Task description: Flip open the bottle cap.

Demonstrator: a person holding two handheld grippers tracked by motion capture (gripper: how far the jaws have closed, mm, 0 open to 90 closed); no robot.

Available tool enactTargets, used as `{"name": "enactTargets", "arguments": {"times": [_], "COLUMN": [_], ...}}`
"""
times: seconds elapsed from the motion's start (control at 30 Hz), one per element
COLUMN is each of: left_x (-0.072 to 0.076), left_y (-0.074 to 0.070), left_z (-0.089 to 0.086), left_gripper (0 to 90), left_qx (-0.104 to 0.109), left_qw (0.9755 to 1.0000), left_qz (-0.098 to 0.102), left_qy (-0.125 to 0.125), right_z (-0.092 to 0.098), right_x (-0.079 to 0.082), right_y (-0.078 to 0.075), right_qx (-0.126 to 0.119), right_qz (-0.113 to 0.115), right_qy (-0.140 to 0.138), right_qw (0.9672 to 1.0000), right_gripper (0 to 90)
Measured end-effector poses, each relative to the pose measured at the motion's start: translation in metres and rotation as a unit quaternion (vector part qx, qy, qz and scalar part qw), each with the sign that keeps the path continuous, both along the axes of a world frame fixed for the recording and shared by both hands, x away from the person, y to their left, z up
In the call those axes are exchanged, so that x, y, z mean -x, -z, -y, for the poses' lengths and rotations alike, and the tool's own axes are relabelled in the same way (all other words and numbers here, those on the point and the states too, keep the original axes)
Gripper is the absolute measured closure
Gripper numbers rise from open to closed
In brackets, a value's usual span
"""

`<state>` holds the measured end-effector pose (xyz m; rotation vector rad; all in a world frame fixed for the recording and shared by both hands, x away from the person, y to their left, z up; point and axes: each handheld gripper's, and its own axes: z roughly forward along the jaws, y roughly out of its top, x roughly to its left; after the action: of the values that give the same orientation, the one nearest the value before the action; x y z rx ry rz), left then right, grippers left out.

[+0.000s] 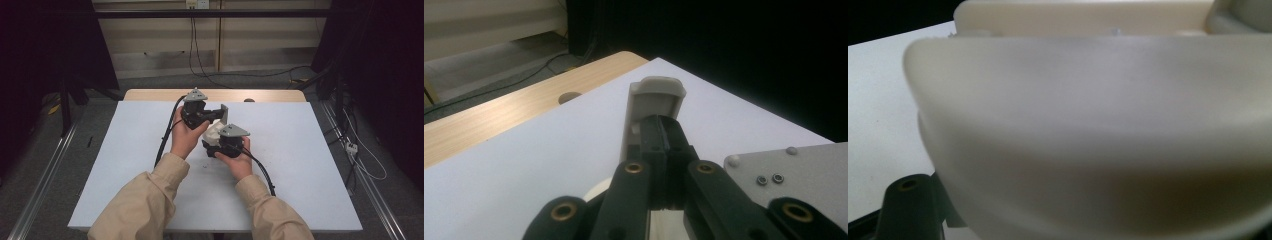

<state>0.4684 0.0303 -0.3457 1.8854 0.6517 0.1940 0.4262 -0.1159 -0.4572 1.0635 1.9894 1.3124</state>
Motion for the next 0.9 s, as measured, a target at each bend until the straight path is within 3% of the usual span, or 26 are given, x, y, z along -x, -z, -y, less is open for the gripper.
{"name": "enactTargets", "arguments": {"times": [0.9], "left_x": [-0.0074], "left_y": [-0.0012], "left_z": [0.0087], "left_gripper": [90.0], "left_qx": [-0.01], "left_qw": [0.9999], "left_qz": [0.001], "left_qy": [0.006], "right_z": [0.0], "right_x": [-0.0002], "right_y": [0.0004], "right_qx": [0.0], "right_qz": [-0.002], "right_qy": [-0.001], "right_qw": [1.0], "right_gripper": [18.5]}}
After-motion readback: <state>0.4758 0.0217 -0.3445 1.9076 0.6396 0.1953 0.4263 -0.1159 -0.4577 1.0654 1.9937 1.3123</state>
